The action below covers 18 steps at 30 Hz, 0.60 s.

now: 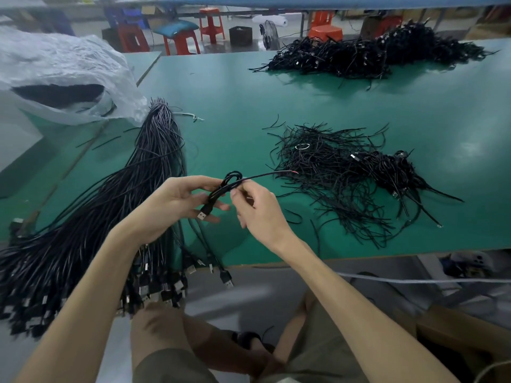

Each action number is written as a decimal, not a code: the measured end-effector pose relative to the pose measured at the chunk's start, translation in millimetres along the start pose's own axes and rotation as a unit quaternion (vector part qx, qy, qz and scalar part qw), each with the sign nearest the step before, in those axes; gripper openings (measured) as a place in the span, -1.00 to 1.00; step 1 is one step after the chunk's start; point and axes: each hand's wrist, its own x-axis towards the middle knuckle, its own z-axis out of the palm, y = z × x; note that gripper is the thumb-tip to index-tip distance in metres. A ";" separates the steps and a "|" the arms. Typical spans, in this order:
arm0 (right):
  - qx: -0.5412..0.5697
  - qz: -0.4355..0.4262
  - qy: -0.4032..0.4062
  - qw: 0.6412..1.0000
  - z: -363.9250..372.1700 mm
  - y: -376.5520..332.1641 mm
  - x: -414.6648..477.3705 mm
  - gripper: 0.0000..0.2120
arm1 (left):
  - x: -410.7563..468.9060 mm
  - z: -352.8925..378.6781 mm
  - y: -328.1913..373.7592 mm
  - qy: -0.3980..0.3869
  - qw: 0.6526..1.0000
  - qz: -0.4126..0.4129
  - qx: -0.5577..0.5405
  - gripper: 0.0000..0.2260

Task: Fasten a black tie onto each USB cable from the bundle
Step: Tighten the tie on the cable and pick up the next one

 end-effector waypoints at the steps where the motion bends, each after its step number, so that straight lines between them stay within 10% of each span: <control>1: 0.038 0.023 -0.010 0.999 -1.1 -0.4 0.8 -0.77 | -0.2 0.8 -0.6 0.008 1.000 -0.001 -0.009 -0.69; 11: 0.228 0.168 -0.121 0.951 -7.6 -4.7 5.5 -0.76 | 12.4 23.5 -16.5 0.081 0.995 0.021 -0.062 -0.41; 18: 0.346 0.204 -0.129 0.907 -9.5 -3.0 -2.8 -0.81 | 15.2 18.4 -10.0 0.026 0.964 0.094 0.247 -0.69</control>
